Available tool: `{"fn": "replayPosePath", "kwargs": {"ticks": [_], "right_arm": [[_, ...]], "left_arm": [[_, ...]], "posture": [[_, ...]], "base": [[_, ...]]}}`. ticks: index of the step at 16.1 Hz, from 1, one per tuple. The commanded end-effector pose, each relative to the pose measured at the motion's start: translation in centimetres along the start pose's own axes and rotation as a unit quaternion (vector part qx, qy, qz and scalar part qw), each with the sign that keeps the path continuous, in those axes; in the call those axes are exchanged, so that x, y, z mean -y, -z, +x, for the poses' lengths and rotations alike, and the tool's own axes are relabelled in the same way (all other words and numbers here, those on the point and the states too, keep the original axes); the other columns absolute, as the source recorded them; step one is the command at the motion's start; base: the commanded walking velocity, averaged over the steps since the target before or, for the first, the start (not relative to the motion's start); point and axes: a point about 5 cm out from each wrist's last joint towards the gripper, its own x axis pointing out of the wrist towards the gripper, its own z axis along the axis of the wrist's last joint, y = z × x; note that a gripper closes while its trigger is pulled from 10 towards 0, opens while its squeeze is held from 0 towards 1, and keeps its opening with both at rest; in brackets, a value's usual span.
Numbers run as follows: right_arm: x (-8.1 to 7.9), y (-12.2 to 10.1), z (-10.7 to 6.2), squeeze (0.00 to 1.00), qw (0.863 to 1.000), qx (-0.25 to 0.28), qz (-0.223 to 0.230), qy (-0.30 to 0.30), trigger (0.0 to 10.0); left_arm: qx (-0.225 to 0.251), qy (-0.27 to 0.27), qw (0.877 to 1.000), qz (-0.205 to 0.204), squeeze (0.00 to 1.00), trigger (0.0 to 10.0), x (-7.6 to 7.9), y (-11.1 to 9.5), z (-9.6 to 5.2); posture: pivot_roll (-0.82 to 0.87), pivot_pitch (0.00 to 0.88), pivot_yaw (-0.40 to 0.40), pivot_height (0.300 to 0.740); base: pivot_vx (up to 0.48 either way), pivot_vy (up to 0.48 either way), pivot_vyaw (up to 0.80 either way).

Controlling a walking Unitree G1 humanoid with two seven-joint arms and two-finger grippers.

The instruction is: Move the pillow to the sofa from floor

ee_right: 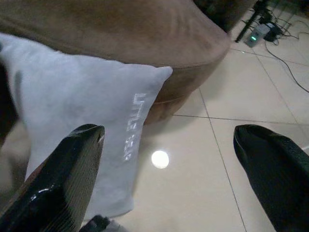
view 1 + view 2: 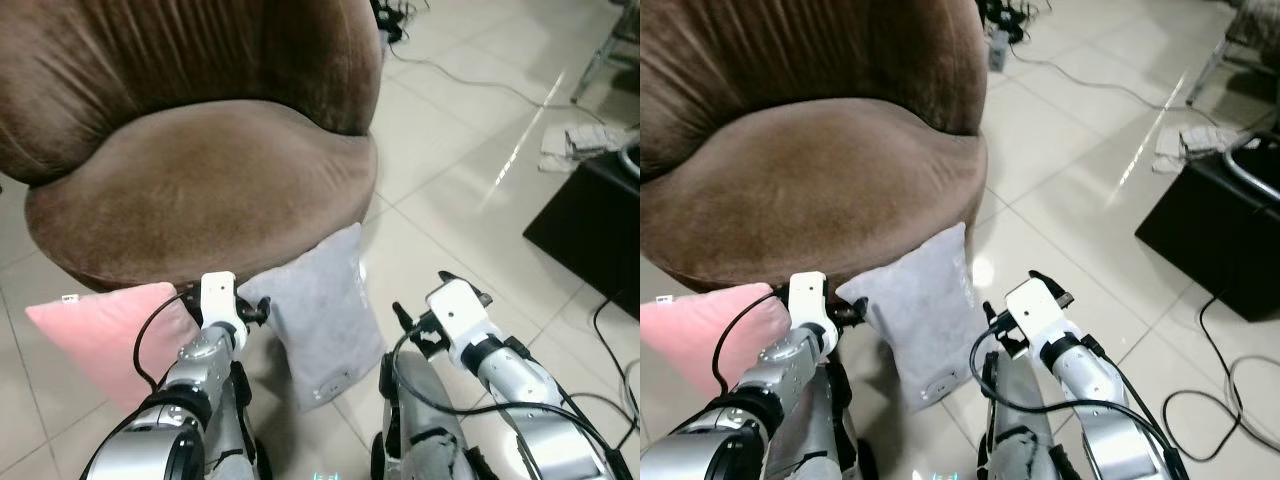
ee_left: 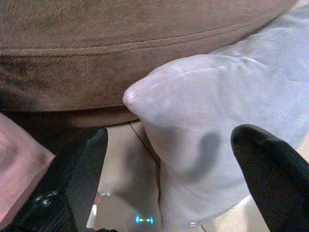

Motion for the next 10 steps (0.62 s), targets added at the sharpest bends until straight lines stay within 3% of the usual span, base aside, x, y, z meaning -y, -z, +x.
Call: {"fn": "replayPosePath", "kwargs": {"ticks": [1,6,8,9,10], "right_arm": [[-0.4,-0.9,-0.6,0.0,0.999,0.022,-0.022,-0.02,10.0],[-1.3,-2.6,-1.5,0.0,0.995,0.041,-0.043,-0.084,10.0],[-1.1,-3.5,-2.6,0.0,0.991,0.053,-0.064,-0.104,10.0],[-0.9,-3.7,-3.0,0.0,0.99,0.054,-0.068,-0.109,10.0],[-0.8,-3.9,-3.2,0.0,0.989,0.053,-0.071,-0.116,10.0]], "left_arm": [[-0.005,-0.015,1.0,-0.026,1.0,10.0,-0.4,0.3,-0.1],[0.011,-0.032,0.999,-0.039,1.0,10.0,-1.0,-1.0,0.2],[0.025,-0.013,0.997,-0.072,1.0,10.0,-0.7,-1.6,0.3],[0.024,-0.021,0.996,-0.078,0.85,10.0,-0.9,-1.7,0.3],[0.02,-0.03,0.996,-0.079,0.06,10.0,-1.1,-1.6,0.3]], "posture": [[-0.21,0.245,0.021,0.546],[-0.28,0.299,0.016,0.546],[-0.33,0.306,-0.005,0.546],[-0.34,0.308,-0.013,0.546],[-0.35,0.313,-0.017,0.546]], "base": [[0.0,0.0,0.0],[0.0,0.0,0.0],[0.0,0.0,0.0],[0.0,0.0,0.0],[0.0,0.0,0.0]]}}
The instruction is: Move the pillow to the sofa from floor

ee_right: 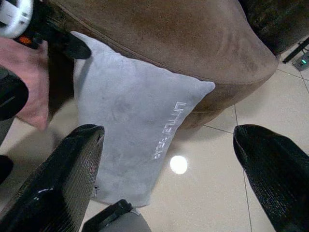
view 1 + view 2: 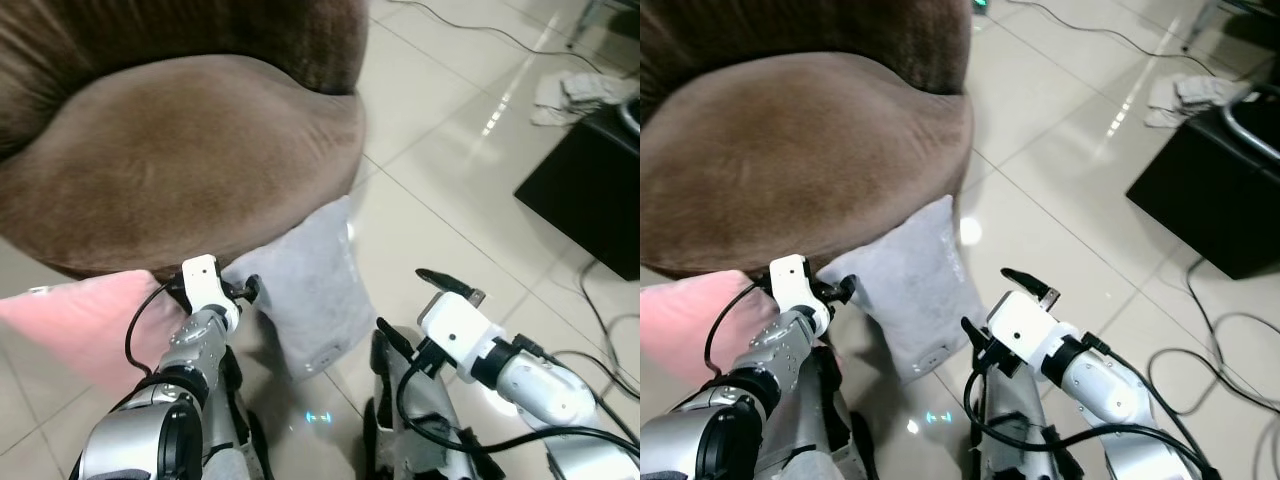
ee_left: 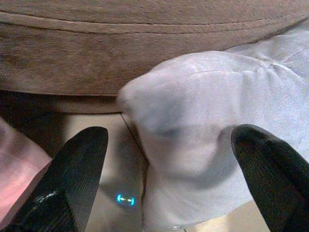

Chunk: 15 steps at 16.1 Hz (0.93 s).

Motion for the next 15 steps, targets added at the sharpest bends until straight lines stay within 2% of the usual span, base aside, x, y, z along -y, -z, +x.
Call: {"fn": "replayPosePath", "kwargs": {"ticks": [1,4,5,6,8,9,11,12,13,14,15], "right_arm": [[-0.2,-0.1,-0.4,0.0,1.0,-0.004,0.004,-0.013,10.0],[0.3,-1.1,-0.5,0.0,1.0,0.006,-0.002,-0.01,10.0],[0.1,-1.3,-0.6,0.0,1.0,0.009,-0.001,-0.014,10.0],[-0.1,-1.4,-0.9,0.0,1.0,0.007,-0.001,-0.019,10.0],[-0.2,-1.2,-1.2,0.0,1.0,0.0,0.016,-0.023,10.0],[-0.6,-1.2,-1.3,0.0,0.997,0.003,0.048,-0.055,10.0],[-1.4,-1.4,-1.6,0.0,0.99,0.009,0.072,-0.119,10.0],[-1.5,-1.5,-1.6,0.0,0.989,0.012,0.072,-0.126,10.0],[-1.6,-1.6,-1.7,0.0,0.989,0.015,0.07,-0.131,10.0],[-1.6,-1.6,-1.7,0.0,0.989,0.015,0.07,-0.131,10.0],[-1.6,-1.7,-1.8,0.0,0.988,0.016,0.076,-0.13,10.0]], "left_arm": [[-0.018,-0.016,1.0,-0.011,0.0,10.0,-0.5,0.8,-0.2],[-0.018,0.006,1.0,-0.019,0.0,10.0,-0.1,0.7,-0.1],[-0.019,0.019,1.0,-0.009,0.0,10.0,0.1,0.7,-0.1],[-0.023,0.018,1.0,0.009,0.0,10.0,0.0,0.8,-0.1],[-0.028,0.001,0.999,0.016,0.0,10.0,-0.6,0.9,-0.2],[-0.031,0.0,0.999,0.023,0.0,10.0,-0.8,1.0,-0.3],[-0.034,0.001,0.999,0.03,0.0,10.0,-0.8,1.2,-0.3],[-0.034,0.002,0.999,0.03,0.0,10.0,-0.9,1.2,-0.3],[-0.035,0.004,0.999,0.032,0.0,7.1,-0.9,1.2,-0.4],[-0.035,0.006,0.999,0.036,0.0,4.8,-0.9,1.2,-0.4],[-0.034,0.012,0.999,0.032,0.0,0.0,-0.8,1.2,-0.4]], "posture": [[-0.36,0.318,-0.024,0.546],[-0.37,0.327,-0.042,0.546],[-0.37,0.328,-0.048,0.546],[-0.38,0.328,-0.052,0.546],[-0.38,0.33,-0.058,0.546],[-0.38,0.331,-0.058,0.546],[-0.37,0.338,-0.058,0.546],[-0.37,0.338,-0.058,0.546],[-0.37,0.338,-0.058,0.546],[-0.37,0.338,-0.058,0.546],[-0.37,0.336,-0.059,0.546]], "base": [[0.0,0.0,0.0],[0.0,0.0,0.0],[0.0,0.0,0.0],[0.0,0.0,0.0],[0.0,0.0,0.0],[0.0,0.0,0.0],[0.0,0.0,0.0],[0.0,0.0,0.0],[0.0,0.0,0.0],[0.0,0.0,0.0],[0.0,0.0,0.0]]}}
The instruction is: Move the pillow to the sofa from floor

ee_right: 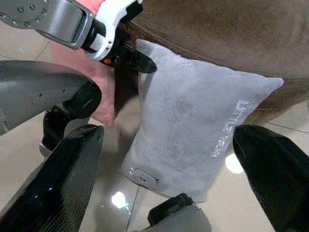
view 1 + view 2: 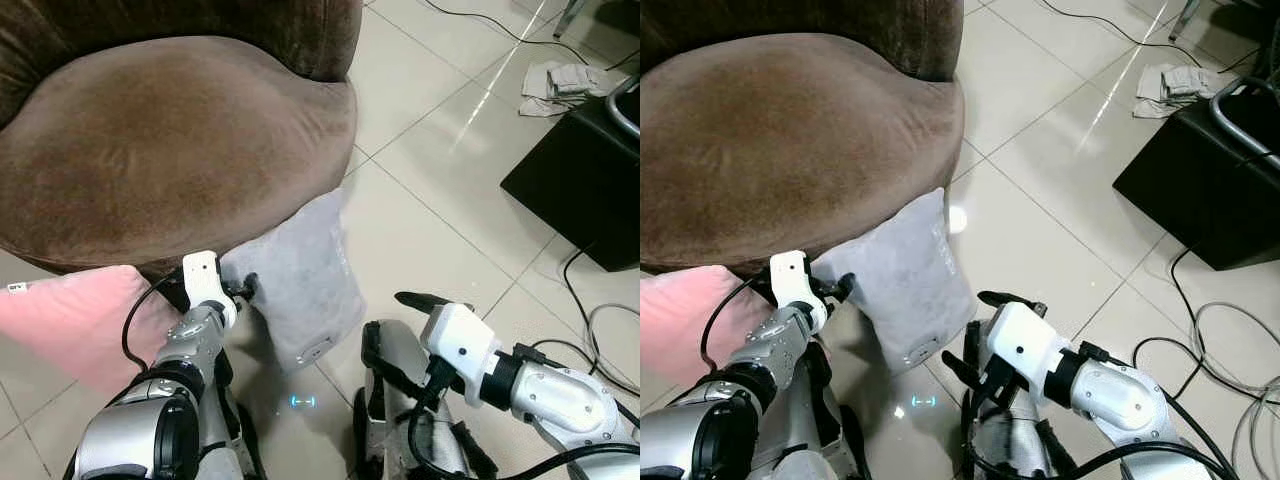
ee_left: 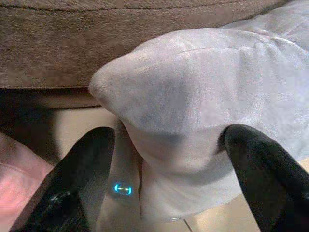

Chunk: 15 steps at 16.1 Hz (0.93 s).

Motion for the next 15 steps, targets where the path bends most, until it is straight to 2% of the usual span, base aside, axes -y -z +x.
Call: {"fn": "replayPosePath", "kwargs": {"ticks": [1,15], "right_arm": [[-0.54,-0.15,-0.25,0.0,1.0,0.001,0.011,-0.015,10.0],[-0.52,0.01,-0.56,0.0,1.0,-0.001,0.01,-0.015,10.0]], "left_arm": [[-0.028,-0.002,1.0,-0.003,0.0,0.0,-0.49,1.72,-0.43],[-0.024,0.012,1.0,-0.004,0.0,0.0,-0.46,1.74,-0.48]], "posture": [[-0.37,0.336,-0.059,0.546],[-0.37,0.31,-0.05,0.546]], "base": [[0.0,0.0,0.0],[0.0,0.0,0.0]]}}
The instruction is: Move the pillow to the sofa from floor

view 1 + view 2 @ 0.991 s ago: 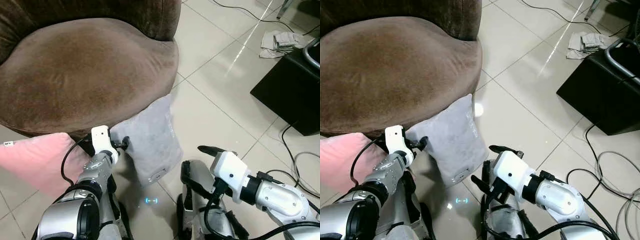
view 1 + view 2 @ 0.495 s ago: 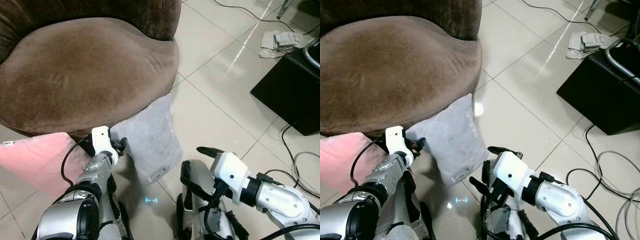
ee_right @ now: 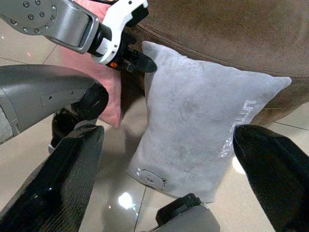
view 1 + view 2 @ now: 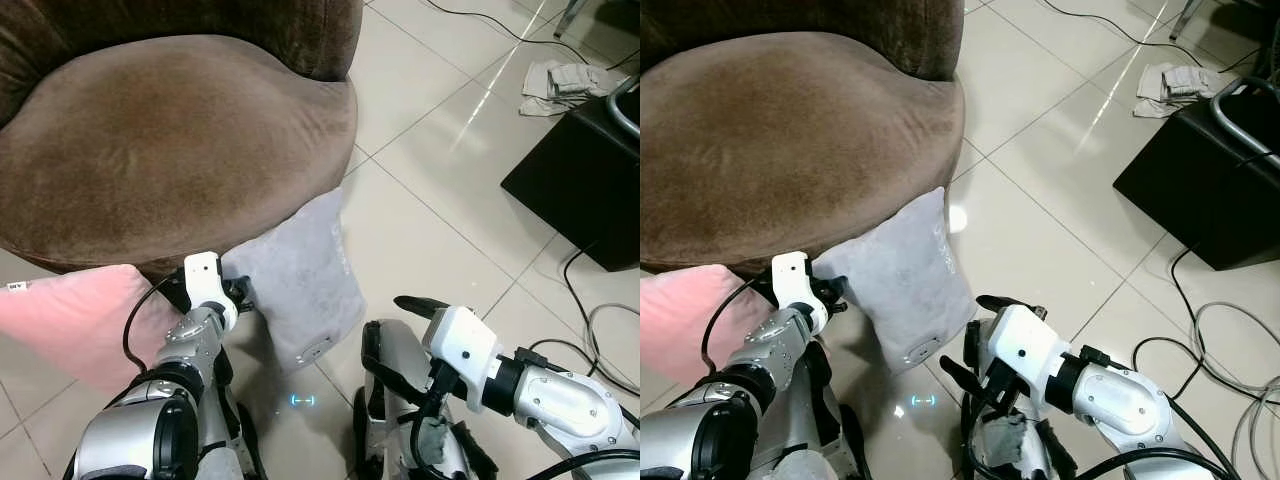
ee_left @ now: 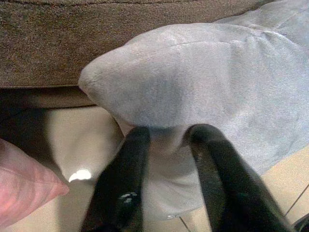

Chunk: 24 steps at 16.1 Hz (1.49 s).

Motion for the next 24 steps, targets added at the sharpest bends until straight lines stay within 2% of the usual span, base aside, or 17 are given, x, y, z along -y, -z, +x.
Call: {"fn": "replayPosePath", "kwargs": {"ticks": [1,3,4,5,6,8,9,10,11,13,14,15,17,19,24], "right_arm": [[-0.2,0.2,-0.2,0.0,1.0,-0.004,0.001,-0.007,10.0],[-0.1,0.4,-0.1,0.0,1.0,-0.003,0.001,-0.003,10.0],[0.1,0.7,0.0,0.0,1.0,-0.003,0.004,0.007,10.0],[0.2,0.8,0.0,0.0,1.0,-0.003,0.005,0.011,10.0],[0.4,1.6,0.1,0.0,1.0,-0.005,0.013,0.028,10.0],[0.8,2.4,0.0,0.0,0.998,-0.007,0.023,0.053,10.0],[0.9,2.6,0.0,0.0,0.998,-0.008,0.026,0.058,10.0],[1.1,3.3,0.0,0.0,0.997,-0.011,0.032,0.076,10.0],[1.1,3.5,0.0,0.0,0.996,-0.012,0.033,0.079,10.0],[1.4,3.8,0.5,0.0,0.994,-0.009,0.03,0.1,10.0],[1.4,3.8,0.7,0.0,0.994,-0.008,0.03,0.102,10.0],[1.6,3.6,1.1,0.0,0.994,-0.004,0.027,0.109,10.0],[1.5,3.5,1.3,0.0,0.994,0.001,0.024,0.11,10.0],[1.0,3.1,1.2,0.0,0.994,0.007,0.019,0.108,10.0],[1.0,3.3,0.0,0.0,0.994,-0.003,0.016,0.11,10.0]], "left_arm": [[-0.024,-0.003,1.0,-0.001,0.0,0.0,-0.4,1.6,-0.4],[-0.011,-0.015,1.0,-0.004,0.0,0.0,-0.8,1.5,-0.5],[0.014,-0.024,0.999,-0.027,0.0,0.0,-0.8,1.3,-0.5],[0.027,-0.023,0.999,-0.033,0.0,0.0,-0.6,1.2,-0.6],[0.049,0.001,0.999,-0.003,0.0,0.0,0.0,1.8,-0.9],[0.093,0.031,0.995,0.027,0.0,0.0,0.8,2.1,-1.4],[0.105,0.036,0.993,0.029,0.0,0.0,1.1,2.0,-1.5],[0.152,0.053,0.986,0.039,0.0,0.0,2.0,1.6,-2.0],[0.161,0.057,0.984,0.043,0.0,0.0,2.2,1.5,-2.2],[0.184,0.049,0.977,0.099,0.0,0.0,2.6,0.7,-2.2],[0.183,0.048,0.977,0.102,0.0,3.3,2.7,0.7,-2.1],[0.17,0.04,0.977,0.121,1.0,10.0,2.6,0.4,-1.7],[0.156,0.026,0.979,0.129,1.0,10.0,2.1,-0.2,-1.3],[0.135,0.011,0.986,0.092,1.0,10.0,1.3,-1.0,-0.8],[0.104,0.003,0.992,0.068,1.0,10.0,1.3,-1.2,-0.2]], "posture": [[-0.36,0.308,-0.048,0.546],[-0.35,0.301,-0.039,0.546],[-0.32,0.293,-0.027,0.546],[-0.3,0.288,-0.024,0.546],[-0.25,0.248,0.006,0.546],[-0.21,0.22,0.023,0.546],[-0.19,0.213,0.022,0.546],[-0.15,0.193,0.028,0.546],[-0.15,0.19,0.029,0.546],[-0.14,0.174,0.03,0.546],[-0.14,0.171,0.026,0.546],[-0.15,0.176,0.022,0.546],[-0.18,0.186,0.02,0.546],[-0.21,0.199,0.017,0.546],[-0.24,0.214,0.011,0.546]], "base": [[0.0,0.0,0.0],[0.0,0.0,0.0],[0.0,0.0,0.0],[0.0,0.0,0.0],[0.0,0.0,0.0],[0.0,0.0,0.0],[0.0,0.0,0.0],[0.0,0.0,0.0],[0.0,0.0,0.0],[0.0,0.0,0.0],[0.0,0.0,0.0],[0.0,0.0,0.0],[0.0,0.0,0.0],[0.0,0.0,0.0],[0.0,0.0,0.0]]}}
